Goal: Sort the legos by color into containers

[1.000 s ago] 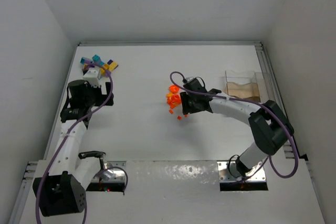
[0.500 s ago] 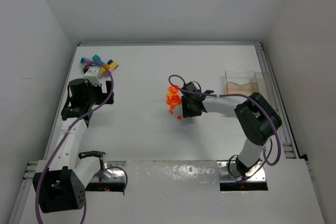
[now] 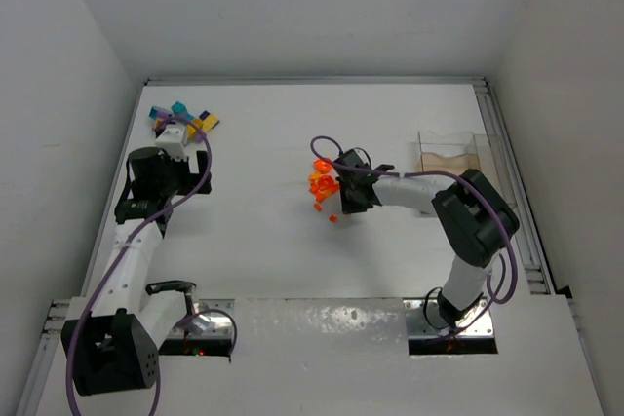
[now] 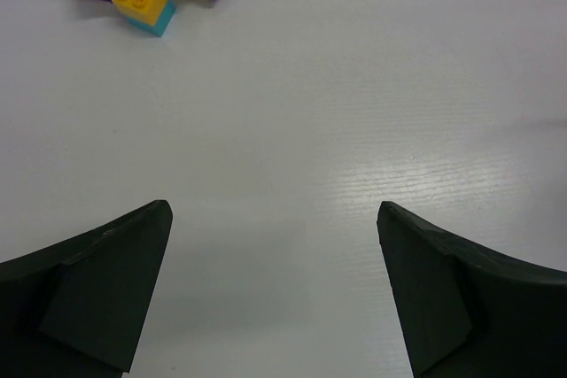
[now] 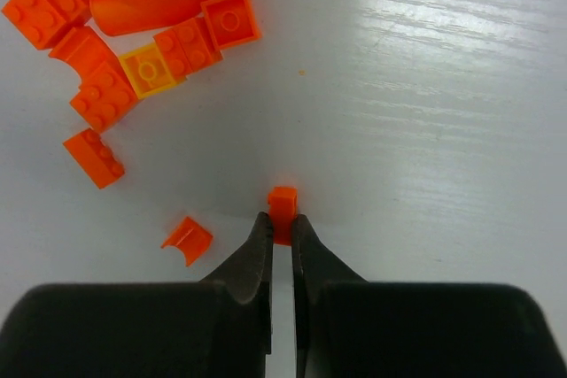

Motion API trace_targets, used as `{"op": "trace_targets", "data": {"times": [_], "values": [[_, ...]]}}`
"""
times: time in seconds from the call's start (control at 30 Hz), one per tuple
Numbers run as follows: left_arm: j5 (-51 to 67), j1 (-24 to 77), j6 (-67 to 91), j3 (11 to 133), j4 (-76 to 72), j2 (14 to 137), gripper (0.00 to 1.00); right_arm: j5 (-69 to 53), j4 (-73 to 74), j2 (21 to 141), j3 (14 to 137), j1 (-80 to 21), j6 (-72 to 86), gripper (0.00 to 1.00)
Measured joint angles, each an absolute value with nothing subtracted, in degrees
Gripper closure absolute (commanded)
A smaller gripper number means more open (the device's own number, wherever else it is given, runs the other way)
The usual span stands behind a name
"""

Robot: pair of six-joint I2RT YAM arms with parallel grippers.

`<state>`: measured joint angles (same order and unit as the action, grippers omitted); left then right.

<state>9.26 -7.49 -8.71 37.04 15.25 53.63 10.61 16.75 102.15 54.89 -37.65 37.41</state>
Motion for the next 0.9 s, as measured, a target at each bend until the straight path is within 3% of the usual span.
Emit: {"op": "trace_targets", "data": {"times": [0.27, 0.47, 0.77, 0.9], "values": [[9.23, -7.49, -8.95, 36.97, 13.96, 53.63, 0.0, 12.34, 26.09, 95.59, 63.61, -34.44, 30.74, 1.0], [9.76, -7.49, -7.7, 36.53, 11.97, 53.63, 0.0, 10.68, 29.58, 86.59, 69.71, -14.85, 29.56, 1.0], [14.48, -7.49, -3.77, 34.48, 6.57, 52.82, 0.0, 9.3, 34.61, 79.55, 59.33, 2.85, 33.63, 1.0], [15.46, -7.49, -4.29, 33.61, 6.28, 52.82, 0.0, 8.95, 34.98, 80.53, 55.09, 5.91, 36.53, 1.0]]}}
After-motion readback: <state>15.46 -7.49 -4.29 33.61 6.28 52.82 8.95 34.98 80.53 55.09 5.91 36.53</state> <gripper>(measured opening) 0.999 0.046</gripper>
